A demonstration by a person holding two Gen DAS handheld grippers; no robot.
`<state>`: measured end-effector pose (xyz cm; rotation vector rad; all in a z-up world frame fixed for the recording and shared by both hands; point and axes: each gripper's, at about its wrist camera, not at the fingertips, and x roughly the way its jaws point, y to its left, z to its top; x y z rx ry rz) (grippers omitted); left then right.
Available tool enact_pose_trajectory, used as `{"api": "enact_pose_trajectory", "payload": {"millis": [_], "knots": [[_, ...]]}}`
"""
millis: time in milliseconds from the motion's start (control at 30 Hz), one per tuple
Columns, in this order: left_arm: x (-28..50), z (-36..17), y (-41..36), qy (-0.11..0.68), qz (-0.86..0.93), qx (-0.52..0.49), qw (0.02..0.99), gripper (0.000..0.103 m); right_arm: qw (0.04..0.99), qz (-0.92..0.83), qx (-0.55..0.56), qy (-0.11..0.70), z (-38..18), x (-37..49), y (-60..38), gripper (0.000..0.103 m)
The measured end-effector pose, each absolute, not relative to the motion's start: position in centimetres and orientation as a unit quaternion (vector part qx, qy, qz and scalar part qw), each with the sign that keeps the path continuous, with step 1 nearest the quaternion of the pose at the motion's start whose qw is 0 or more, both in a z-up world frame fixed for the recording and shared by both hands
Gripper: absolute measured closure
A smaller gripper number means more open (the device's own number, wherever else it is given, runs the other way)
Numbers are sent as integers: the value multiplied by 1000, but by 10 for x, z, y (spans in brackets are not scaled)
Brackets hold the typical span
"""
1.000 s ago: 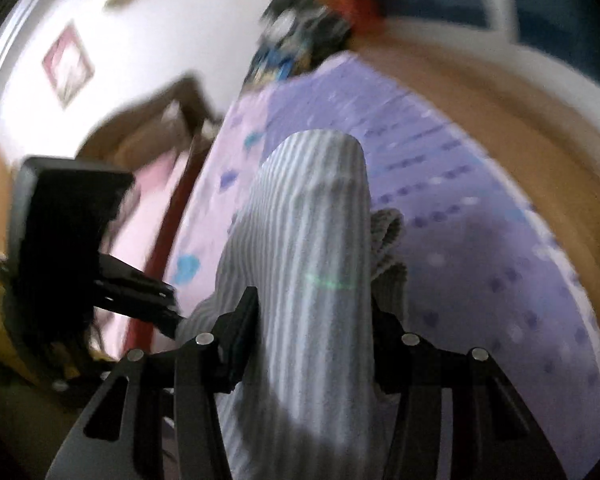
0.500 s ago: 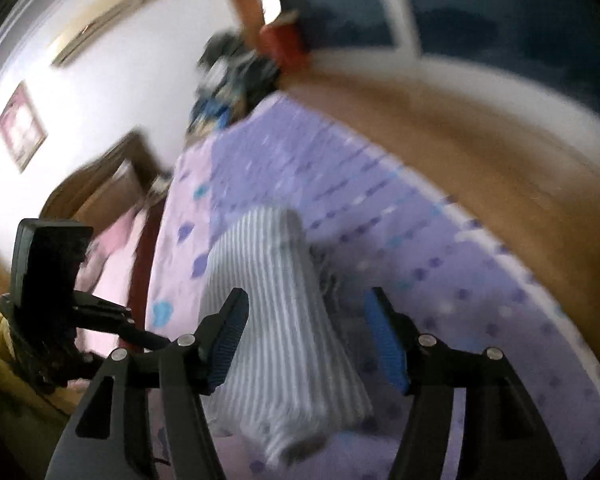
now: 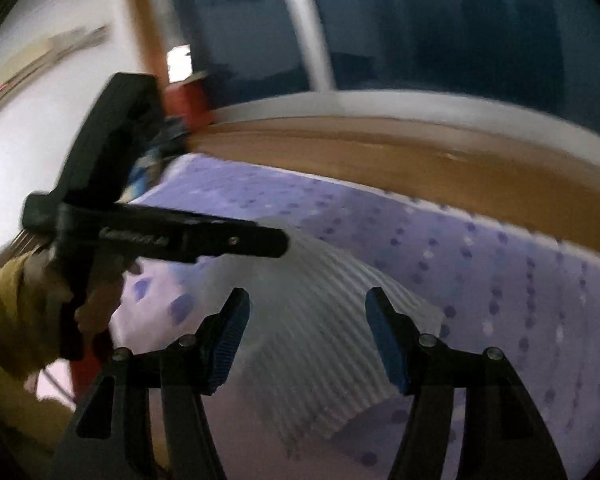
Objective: Fold clothes
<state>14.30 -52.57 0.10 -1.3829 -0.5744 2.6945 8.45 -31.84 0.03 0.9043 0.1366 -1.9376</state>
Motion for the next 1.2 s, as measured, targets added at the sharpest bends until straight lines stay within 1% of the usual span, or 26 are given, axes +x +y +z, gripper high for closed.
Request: {"api": "enact_pose_trajectory", "payload": {"millis": [100, 133, 200, 300, 400, 533, 667, 700, 767, 833, 867, 1067, 1167, 1200], "knots": [[139, -19, -537, -171, 861, -473, 77, 49, 423, -798, 430, 3, -25, 68, -327, 43], [137, -27, -539, -164, 859, -477, 91, 49, 402, -800, 446, -17, -36, 62, -327, 46], [136, -34, -541, -151, 859, -475, 113, 49, 373, -810, 450, -52, -43, 59, -325, 47], [139, -30, -536, -128, 859, -477, 136, 49, 341, -823, 448, -73, -38, 63, -325, 49], [152, -16, -536, -111, 857, -479, 152, 49, 320, -839, 432, -86, -18, 80, -316, 49], [183, 2, -535, -77, 862, -471, 170, 49, 316, -856, 408, -28, 5, 119, -311, 49], [196, -12, -537, -88, 850, -486, 182, 49, 310, -854, 418, 20, -7, 153, -318, 49], [195, -20, -538, -94, 845, -495, 178, 49, 308, -851, 424, 27, -14, 158, -320, 51], [192, -40, -541, -112, 832, -517, 168, 49, 292, -847, 442, 41, -29, 157, -321, 59], [190, -55, -546, -139, 820, -530, 168, 48, 274, -843, 460, 56, -45, 155, -321, 75], [192, -55, -550, -152, 822, -522, 171, 48, 270, -841, 466, 51, -50, 154, -318, 76], [201, -51, -553, -143, 821, -524, 177, 48, 267, -832, 486, 7, -54, 151, -300, 76], [203, -44, -563, -161, 822, -514, 184, 48, 273, -830, 485, -27, -44, 151, -297, 73], [204, -42, -567, -167, 823, -510, 187, 48, 273, -831, 484, -39, -42, 150, -296, 70]]}}
